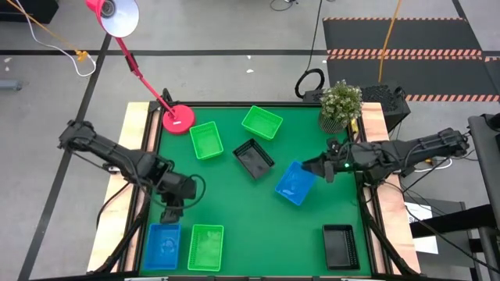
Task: Stack baskets by color
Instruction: Stack the top left green bin on top of the bottom green bin
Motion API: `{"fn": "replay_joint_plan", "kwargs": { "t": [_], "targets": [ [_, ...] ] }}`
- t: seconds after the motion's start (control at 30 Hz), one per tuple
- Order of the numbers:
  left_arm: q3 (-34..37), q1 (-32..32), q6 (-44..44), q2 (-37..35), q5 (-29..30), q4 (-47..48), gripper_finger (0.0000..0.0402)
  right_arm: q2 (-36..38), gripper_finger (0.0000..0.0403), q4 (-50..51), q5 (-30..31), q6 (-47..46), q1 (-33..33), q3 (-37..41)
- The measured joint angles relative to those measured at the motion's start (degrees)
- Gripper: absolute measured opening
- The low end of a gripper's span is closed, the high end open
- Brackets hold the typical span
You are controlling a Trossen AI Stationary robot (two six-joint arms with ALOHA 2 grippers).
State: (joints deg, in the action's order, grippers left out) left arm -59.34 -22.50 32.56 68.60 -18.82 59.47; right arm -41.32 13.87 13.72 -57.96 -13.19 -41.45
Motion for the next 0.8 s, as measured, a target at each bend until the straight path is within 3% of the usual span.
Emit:
{"fn": "replay_joint_plan", "kwargs": {
  "t": [0.3, 0.6, 0.8],
  "targets": [
    [-1.04, 12.54, -6.30, 0.00, 4.04, 1.15, 0.0157, -6.43, 0.0149, -10.94, 0.03, -4.14, 1.23, 0.00],
    [-1.04, 30.24, -17.40, 0.83, 9.96, -0.04, 0.0157, -17.70, 0.0132, -30.53, 1.29, -3.92, 1.23, -0.02],
    [-1.14, 43.49, -22.22, 3.86, 10.42, 2.16, 0.0157, -19.49, 0.0131, -33.57, 0.97, -2.69, 1.25, -0.02]
  ]
}}
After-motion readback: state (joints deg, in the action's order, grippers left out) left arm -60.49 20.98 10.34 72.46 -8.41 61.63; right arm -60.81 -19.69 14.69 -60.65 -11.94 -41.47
